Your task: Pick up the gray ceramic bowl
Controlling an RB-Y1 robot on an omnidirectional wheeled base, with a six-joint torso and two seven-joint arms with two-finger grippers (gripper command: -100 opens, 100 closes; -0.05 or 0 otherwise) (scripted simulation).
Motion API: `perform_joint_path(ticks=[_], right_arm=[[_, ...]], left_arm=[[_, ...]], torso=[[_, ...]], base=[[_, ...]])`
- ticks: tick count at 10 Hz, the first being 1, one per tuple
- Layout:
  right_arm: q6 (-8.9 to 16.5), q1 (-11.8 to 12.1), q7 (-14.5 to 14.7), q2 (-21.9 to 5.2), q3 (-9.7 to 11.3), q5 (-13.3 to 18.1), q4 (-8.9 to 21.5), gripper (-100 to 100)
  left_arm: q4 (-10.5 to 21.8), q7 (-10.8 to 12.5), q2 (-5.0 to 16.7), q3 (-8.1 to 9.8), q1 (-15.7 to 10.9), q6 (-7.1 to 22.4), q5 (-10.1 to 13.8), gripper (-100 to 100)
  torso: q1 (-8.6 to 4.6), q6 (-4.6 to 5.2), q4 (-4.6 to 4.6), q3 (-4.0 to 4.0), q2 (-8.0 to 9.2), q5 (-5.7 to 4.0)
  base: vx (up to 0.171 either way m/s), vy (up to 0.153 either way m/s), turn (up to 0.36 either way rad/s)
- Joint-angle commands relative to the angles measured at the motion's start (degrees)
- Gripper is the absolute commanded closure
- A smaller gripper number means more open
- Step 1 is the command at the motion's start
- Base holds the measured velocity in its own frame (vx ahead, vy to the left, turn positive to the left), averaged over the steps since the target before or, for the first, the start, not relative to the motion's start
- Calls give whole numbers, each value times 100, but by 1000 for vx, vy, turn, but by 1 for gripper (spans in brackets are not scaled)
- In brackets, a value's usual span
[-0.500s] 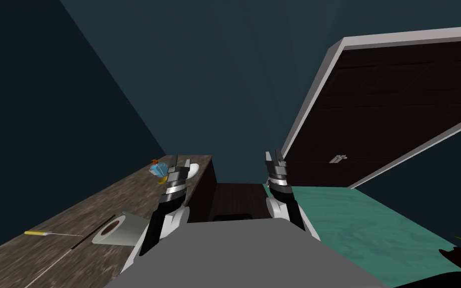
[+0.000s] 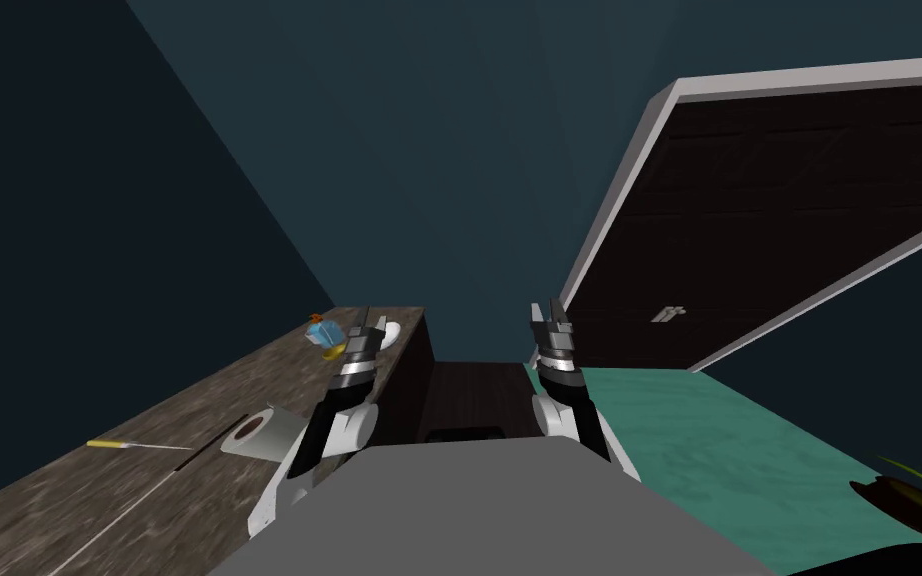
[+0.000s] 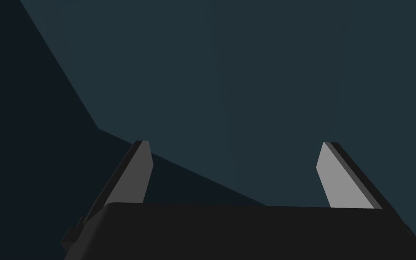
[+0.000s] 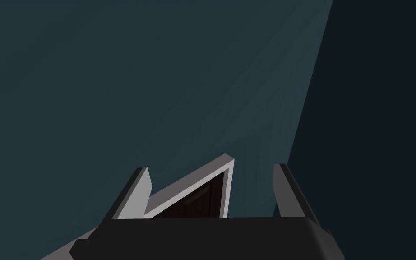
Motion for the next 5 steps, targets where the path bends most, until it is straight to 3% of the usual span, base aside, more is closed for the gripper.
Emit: perform_joint_path(ticks=[1,5], right_arm=[[0,0,0,0,0,0,0,0],[0,0,0,0,0,0,0,0]], left_arm=[[117,19,190,36,-204,257,155,-100],[434,66,579,135,-674,761,506,-100]], torso=[[0,0,0,0,0,0],[2,0,2,5,7,0]], base=[[-91,-17,3],[-124,0,3]])
